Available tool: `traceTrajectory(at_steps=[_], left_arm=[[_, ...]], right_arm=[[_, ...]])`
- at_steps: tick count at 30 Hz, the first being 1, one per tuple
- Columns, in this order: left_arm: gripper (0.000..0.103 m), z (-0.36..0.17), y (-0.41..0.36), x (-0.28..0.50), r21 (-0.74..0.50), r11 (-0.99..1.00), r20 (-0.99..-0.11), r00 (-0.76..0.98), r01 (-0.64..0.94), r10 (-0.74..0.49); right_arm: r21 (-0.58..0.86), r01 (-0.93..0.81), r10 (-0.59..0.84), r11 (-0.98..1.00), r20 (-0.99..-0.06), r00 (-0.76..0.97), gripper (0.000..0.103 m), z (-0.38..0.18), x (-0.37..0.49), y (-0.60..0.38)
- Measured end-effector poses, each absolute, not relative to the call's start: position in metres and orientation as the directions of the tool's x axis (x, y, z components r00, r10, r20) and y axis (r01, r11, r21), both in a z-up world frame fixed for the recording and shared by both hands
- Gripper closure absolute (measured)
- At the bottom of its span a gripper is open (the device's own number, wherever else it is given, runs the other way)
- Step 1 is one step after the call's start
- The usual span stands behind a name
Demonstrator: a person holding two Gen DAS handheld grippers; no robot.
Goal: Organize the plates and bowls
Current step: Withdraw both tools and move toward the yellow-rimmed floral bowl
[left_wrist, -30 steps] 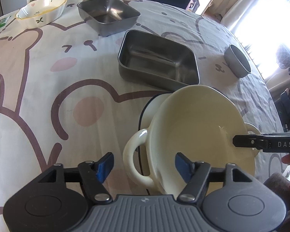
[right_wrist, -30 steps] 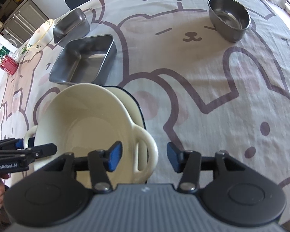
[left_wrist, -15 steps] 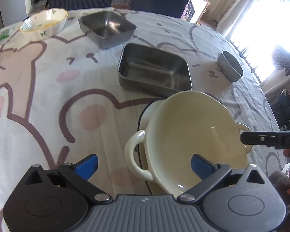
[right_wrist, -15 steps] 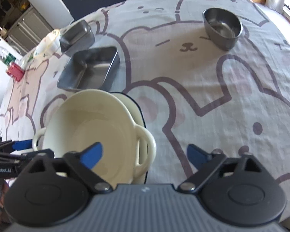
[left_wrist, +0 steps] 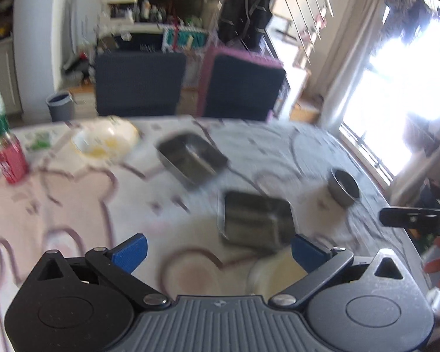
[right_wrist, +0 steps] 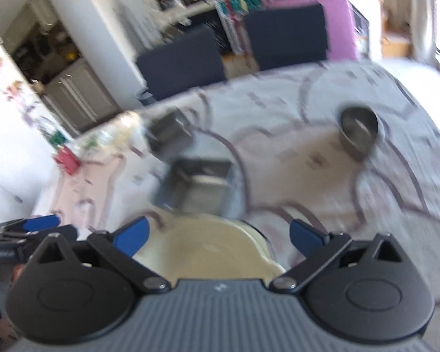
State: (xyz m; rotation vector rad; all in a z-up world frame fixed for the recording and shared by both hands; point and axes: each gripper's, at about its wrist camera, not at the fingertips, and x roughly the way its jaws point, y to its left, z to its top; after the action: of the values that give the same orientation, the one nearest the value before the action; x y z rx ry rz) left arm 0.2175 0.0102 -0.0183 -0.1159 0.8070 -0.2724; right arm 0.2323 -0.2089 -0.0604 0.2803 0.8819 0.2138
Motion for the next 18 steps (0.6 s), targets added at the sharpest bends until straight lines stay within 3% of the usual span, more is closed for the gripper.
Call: traceTrajectory(at_steps=[6,13,18], left_arm=[[0.0,-0.01,0.066,0.263,-0.159,0.982,-0.677,0.713,0.105,-0.185],[0.001,-0.024,0.129,0.325,-0.161,0.987,-0.644,0.754,0.027,-0.126],[0.017,-0.052,0.161,0.368,-0.19,0.981,-0.632,0.769,-0.031,-0.098]], right_arm=[[0.357,-0.14,0.356,0.924,-0.664,0.658,0.0,-0.026,0.281,-0.158],[0.333,-0.239,0.406,0.912,-0.655,0.637,0.0,-0.039,0.356,-0.083],[0.256,-0.342,0.424,0.904,-0.638,0.643,0.003,-0.06,0.403,-0.039]])
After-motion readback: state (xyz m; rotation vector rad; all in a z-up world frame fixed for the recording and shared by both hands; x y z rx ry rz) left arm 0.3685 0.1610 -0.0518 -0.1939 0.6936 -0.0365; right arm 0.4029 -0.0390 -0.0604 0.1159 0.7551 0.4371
